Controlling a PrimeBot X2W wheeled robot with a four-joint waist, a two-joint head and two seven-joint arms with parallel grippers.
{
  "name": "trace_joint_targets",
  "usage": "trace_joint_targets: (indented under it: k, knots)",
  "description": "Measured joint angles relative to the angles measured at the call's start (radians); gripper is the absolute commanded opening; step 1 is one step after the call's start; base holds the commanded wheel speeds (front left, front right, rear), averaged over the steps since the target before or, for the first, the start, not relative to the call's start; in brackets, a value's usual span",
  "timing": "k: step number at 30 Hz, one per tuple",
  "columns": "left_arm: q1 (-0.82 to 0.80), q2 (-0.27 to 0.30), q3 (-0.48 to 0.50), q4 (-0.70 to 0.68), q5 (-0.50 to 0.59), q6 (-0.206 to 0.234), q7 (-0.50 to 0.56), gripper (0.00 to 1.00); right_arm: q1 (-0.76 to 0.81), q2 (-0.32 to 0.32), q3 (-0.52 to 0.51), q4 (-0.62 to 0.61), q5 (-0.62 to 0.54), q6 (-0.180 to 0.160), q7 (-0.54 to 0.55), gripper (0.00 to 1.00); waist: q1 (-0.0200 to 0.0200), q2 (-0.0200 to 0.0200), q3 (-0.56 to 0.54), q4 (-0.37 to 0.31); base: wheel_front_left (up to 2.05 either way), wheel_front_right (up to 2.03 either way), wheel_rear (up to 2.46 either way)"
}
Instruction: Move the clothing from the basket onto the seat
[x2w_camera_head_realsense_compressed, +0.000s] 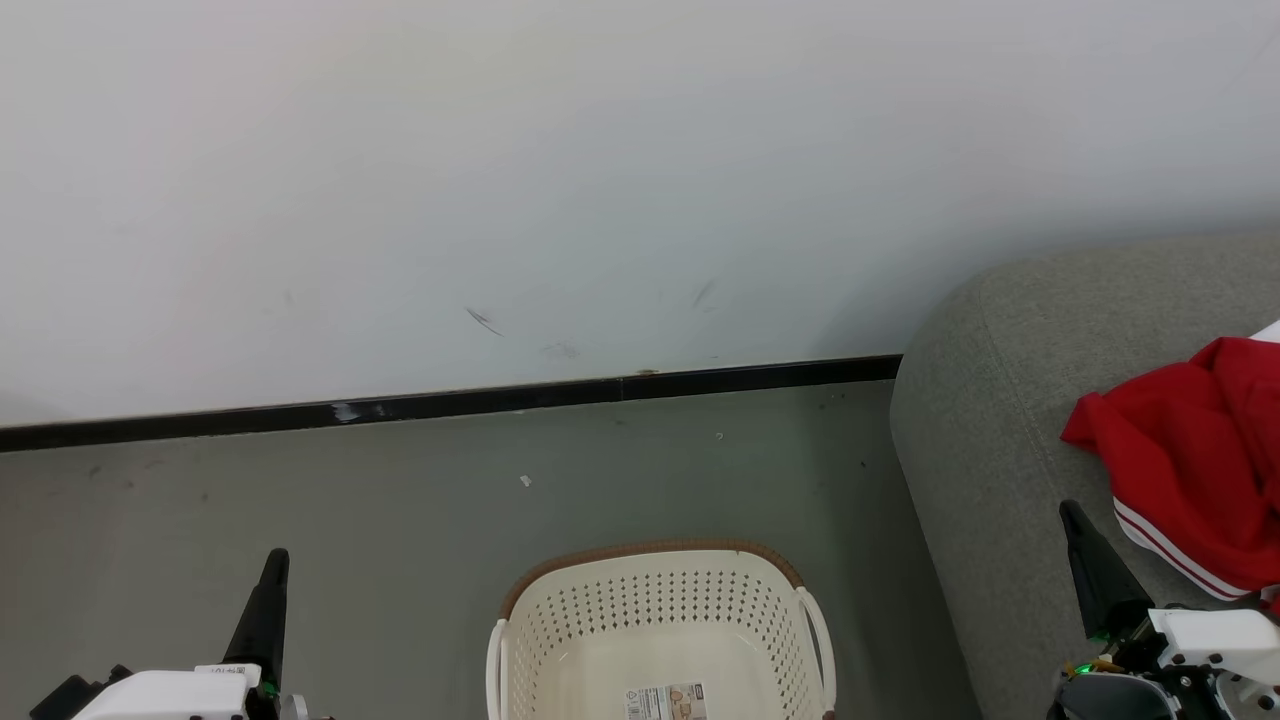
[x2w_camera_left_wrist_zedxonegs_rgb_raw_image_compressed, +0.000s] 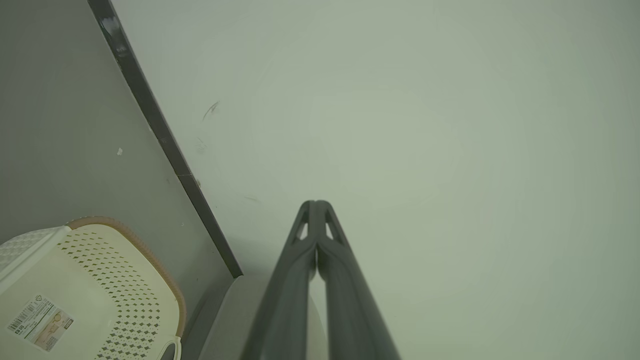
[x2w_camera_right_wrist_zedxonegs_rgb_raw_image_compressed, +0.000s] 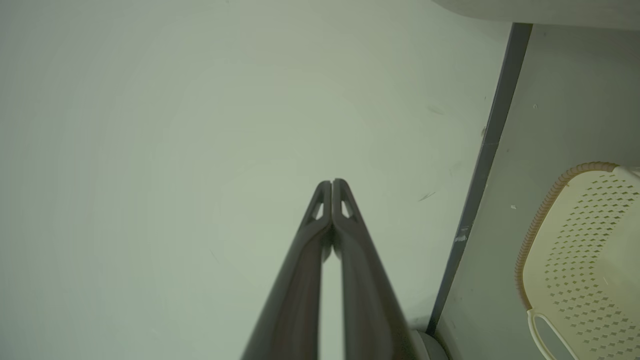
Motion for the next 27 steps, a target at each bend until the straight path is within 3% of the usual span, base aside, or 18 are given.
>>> trace_joint_targets:
  k: [27]
  knots:
    - [0.000,0.000,0.001,0.000,0.000,0.000,0.000,0.00,0.000,0.001,-0.002,0.000,-0.001,0.000,0.000,0.00,0.0000,0.0000,0.000,0.000,0.00,0.00,0.00]
